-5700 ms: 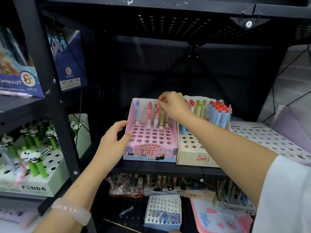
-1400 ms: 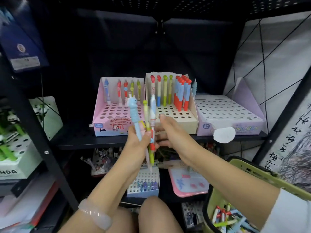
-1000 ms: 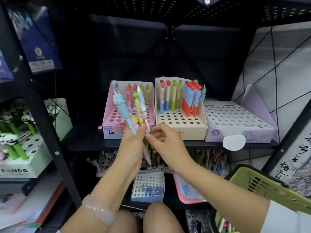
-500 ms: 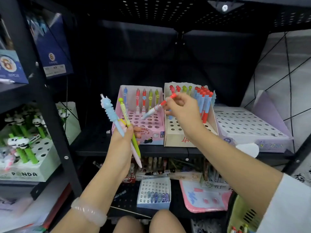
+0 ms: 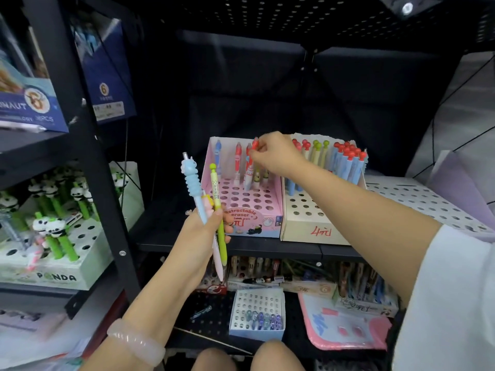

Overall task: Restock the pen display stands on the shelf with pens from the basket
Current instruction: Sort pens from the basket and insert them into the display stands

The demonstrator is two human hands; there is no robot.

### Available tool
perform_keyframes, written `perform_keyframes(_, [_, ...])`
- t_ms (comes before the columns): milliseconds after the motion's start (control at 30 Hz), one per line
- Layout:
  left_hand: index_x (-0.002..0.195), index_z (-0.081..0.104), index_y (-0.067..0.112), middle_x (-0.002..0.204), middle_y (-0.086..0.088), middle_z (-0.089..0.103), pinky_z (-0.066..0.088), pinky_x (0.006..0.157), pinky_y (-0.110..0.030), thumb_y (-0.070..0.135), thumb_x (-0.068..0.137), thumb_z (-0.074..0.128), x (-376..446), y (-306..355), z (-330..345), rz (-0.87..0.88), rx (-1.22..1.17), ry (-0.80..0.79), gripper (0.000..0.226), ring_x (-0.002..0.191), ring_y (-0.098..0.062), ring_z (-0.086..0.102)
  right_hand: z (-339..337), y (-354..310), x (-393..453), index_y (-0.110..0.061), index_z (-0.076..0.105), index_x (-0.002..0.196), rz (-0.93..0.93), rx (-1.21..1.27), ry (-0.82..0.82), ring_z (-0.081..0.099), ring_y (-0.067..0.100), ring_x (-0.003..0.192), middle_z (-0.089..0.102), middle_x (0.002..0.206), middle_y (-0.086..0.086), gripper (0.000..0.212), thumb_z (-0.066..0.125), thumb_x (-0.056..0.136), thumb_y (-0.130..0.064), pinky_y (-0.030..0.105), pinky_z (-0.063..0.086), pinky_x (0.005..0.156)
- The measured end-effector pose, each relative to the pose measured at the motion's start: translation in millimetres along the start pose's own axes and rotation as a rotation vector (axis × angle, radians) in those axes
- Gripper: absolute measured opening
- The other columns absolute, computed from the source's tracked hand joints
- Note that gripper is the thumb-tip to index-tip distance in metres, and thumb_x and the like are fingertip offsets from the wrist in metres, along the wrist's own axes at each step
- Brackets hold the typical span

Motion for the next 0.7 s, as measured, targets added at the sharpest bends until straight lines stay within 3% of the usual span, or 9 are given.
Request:
perform_keyframes(100, [0.095,0.056,0.01,0.078,-0.005,0.059,0.051,0.06,-0.024,0.014,0.098,0.043,-1.0,-0.8,1.0,0.005,0.013,-0.025,0.014,0.064,-0.011,0.056,12.4,4.5,0.9,0.009,0.064,0.087,0.075,-0.009,-0.116,0.065,0.028,0.074,0.07,0.087,0.021,0.028,0.05,0.091,-0.015,0.036,0.054,0.072])
perform_keyframes(200, [0.098,0.054,0.008,0.08,-0.005,0.059,0.05,0.06,-0.023,0.014,0.098,0.042,-1.6,-0.6,0.7,0.027,0.038,-0.036,0.014,0.065,-0.011,0.056,17.6,1.3,-0.5,0.007,0.064,0.097,0.096,-0.013,-0.112,0.066,0.028,0.082,0.069,0.095,0.022,0.028,0.05,0.094,-0.017,0.038,0.054,0.079])
perform_keyframes(300, [0.105,0.051,0.007,0.081,-0.007,0.058,0.051,0.06,-0.024,0.013,0.099,0.041,-2.8,0.8,2.6,0.04,0.041,-0.039,0.013,0.067,-0.012,0.055,19.6,-0.5,-2.2,0.001,0.056,0.108,0.099,-0.048,-0.071,0.064,0.029,0.091,0.066,0.1,0.016,0.024,0.05,0.095,-0.019,0.036,0.052,0.078])
perform_keyframes(400, [0.107,0.05,0.008,0.081,-0.008,0.057,0.052,0.059,-0.023,0.012,0.099,0.041,-5.9,3.2,6.0,0.044,0.031,-0.039,0.013,0.064,-0.01,0.057,20.7,1.7,-7.4,0.0,0.042,0.124,0.123,-0.009,-0.053,0.063,0.029,0.092,0.061,0.101,0.014,0.035,0.052,0.095,-0.017,0.036,0.052,0.075])
perform_keyframes(567, [0.113,0.049,0.011,0.08,-0.006,0.059,0.052,0.057,-0.021,0.011,0.098,0.041,-8.8,8.8,9.0,0.064,0.031,-0.045,0.017,0.061,-0.006,0.058,7.5,-3.6,-25.6,-0.006,0.051,0.102,0.073,0.151,0.037,0.06,0.02,0.071,0.059,0.078,0.005,0.014,0.054,0.092,-0.014,0.031,0.05,0.063])
perform_keyframes(600, [0.113,0.049,0.011,0.079,-0.005,0.059,0.052,0.057,-0.021,0.011,0.098,0.041,-9.1,10.2,10.4,0.072,0.033,-0.051,0.017,0.061,-0.006,0.058,5.8,-7.1,-31.9,-0.011,0.054,0.093,0.054,0.228,0.022,0.06,0.017,0.069,0.063,0.078,0.006,0.006,0.054,0.093,-0.017,0.027,0.05,0.062])
perform_keyframes(700, [0.106,0.052,0.013,0.078,-0.004,0.06,0.052,0.057,-0.02,0.012,0.098,0.042,-10.6,12.0,17.4,0.078,0.026,-0.068,0.013,0.061,-0.005,0.059,10.4,-17.2,-55.6,-0.018,0.063,0.082,0.047,0.411,-0.187,0.058,0.006,0.066,0.065,0.079,-0.003,0.019,0.054,0.093,-0.032,0.014,0.046,0.055])
Point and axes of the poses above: each hand's wrist, its own x-axis towards the middle knuckle, its own z-axis out of the palm, y = z × x, the point moved 4 cm from there along x, towards the middle knuckle
